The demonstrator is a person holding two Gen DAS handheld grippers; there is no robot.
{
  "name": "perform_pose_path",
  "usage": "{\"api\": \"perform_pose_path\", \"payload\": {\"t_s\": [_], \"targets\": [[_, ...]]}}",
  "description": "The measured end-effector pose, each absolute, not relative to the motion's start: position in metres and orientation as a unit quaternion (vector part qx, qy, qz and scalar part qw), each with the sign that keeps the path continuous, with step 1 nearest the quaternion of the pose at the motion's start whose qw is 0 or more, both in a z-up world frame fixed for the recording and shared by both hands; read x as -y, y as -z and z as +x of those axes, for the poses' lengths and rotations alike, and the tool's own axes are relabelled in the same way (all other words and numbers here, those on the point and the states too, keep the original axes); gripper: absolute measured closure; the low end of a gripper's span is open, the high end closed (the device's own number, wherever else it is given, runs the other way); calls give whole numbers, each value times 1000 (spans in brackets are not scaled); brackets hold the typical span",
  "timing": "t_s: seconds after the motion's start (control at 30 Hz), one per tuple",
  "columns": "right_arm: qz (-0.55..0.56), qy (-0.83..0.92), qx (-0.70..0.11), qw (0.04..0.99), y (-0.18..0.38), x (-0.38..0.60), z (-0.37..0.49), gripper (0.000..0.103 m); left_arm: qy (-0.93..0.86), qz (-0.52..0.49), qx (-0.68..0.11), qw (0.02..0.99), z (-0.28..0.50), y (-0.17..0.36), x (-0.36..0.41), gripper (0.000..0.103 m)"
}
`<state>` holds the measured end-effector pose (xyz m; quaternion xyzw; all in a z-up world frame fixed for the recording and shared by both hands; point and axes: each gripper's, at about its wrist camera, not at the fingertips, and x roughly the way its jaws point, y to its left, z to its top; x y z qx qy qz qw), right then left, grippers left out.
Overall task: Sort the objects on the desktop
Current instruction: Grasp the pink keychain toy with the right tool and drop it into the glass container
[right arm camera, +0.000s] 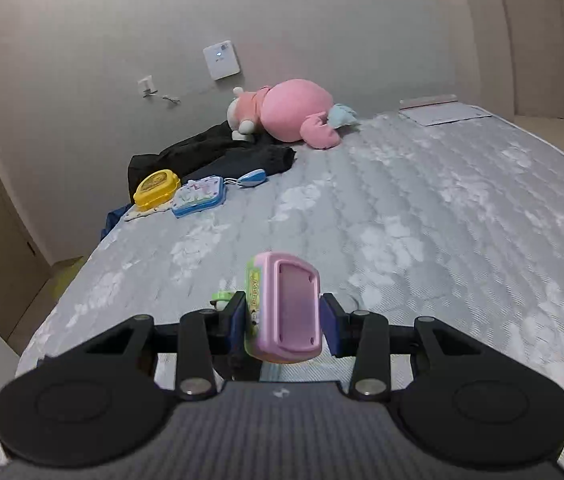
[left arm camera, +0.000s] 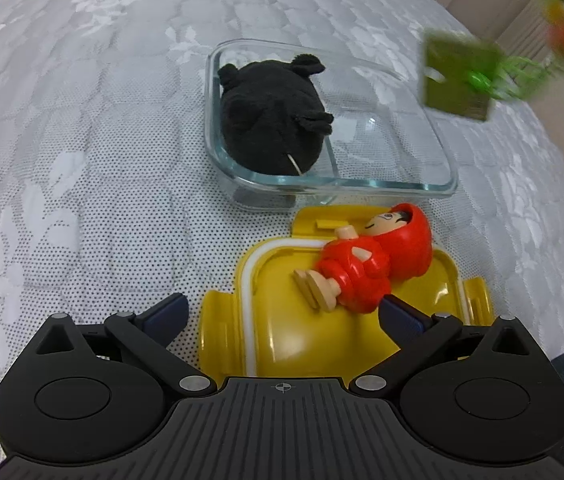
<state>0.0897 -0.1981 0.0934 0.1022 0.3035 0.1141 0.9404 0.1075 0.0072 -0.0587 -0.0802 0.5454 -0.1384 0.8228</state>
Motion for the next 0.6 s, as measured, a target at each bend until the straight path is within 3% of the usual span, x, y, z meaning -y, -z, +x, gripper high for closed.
{"api": "perform_pose_path", "payload": {"t_s": [0.3, 0.6], "targets": [[97, -102, -379, 915, -38, 158, 154, 61, 126, -117, -552, 816, 115, 61, -24, 0], [107, -76, -412, 902, -6, 155, 158, 60, 135, -125, -553, 812, 117, 63, -24, 0]]}}
